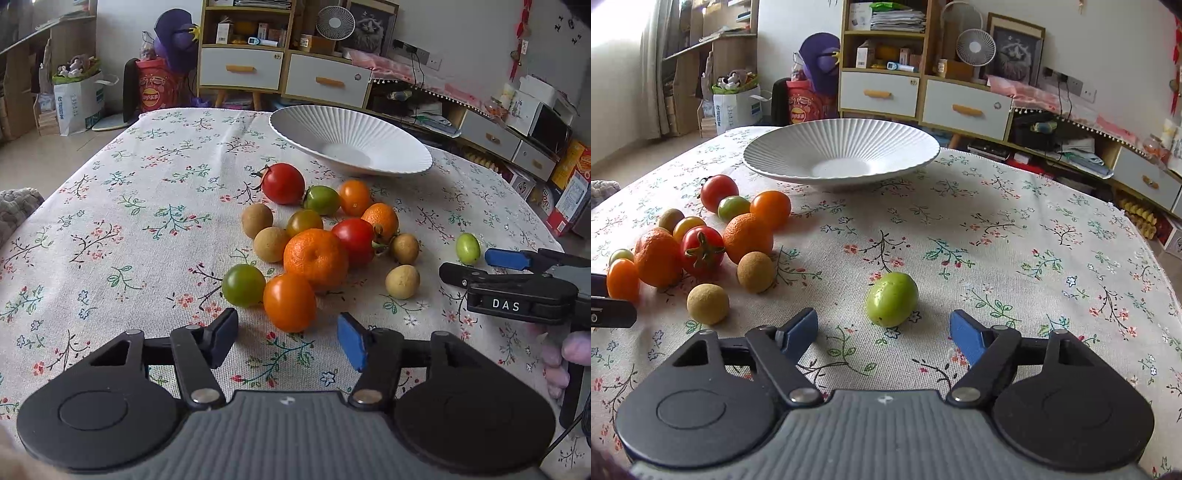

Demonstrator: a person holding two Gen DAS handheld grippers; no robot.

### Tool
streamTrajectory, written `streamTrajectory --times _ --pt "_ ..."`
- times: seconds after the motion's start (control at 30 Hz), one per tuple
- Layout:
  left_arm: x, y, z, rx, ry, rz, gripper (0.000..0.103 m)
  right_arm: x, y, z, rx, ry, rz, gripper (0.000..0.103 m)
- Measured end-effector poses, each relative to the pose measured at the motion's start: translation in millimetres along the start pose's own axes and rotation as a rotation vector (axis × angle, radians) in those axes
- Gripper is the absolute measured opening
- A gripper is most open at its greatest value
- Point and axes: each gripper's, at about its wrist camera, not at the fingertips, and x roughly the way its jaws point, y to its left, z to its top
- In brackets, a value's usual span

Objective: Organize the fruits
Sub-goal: 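Grasp the green lime with the right tool while the left tool grasps an orange cherry tomato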

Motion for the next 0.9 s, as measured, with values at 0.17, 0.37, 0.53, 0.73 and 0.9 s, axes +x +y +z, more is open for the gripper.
streamTrajectory --times 0.17,0.37,0.53,0.73,0.9 --pt "2.1 4.3 3.5 -0.022 -0.004 -0.016 0.047 0.5 -0.1 3.0 0.011 -0.010 0.016 0.055" --pt "3.2 6.7 5.7 -0.031 -0.004 -0.018 0.037 4.0 -3.5 6.9 0.040 -0.014 0.016 0.047" --pt "2.3 8.9 6.5 -0.038 0.009 -0.038 0.027 7.3 -13.5 11.2 0.102 -0.009 0.023 0.027" --pt "0.2 14.1 8.7 -0.082 0.028 -0.072 0.026 6.6 -18.5 15.5 0.170 0.000 0.036 0.027" --pt "-7.3 15.8 12.9 -0.103 0.008 -0.096 0.025 -0.7 -14.0 21.5 0.167 -0.008 0.042 0.027"
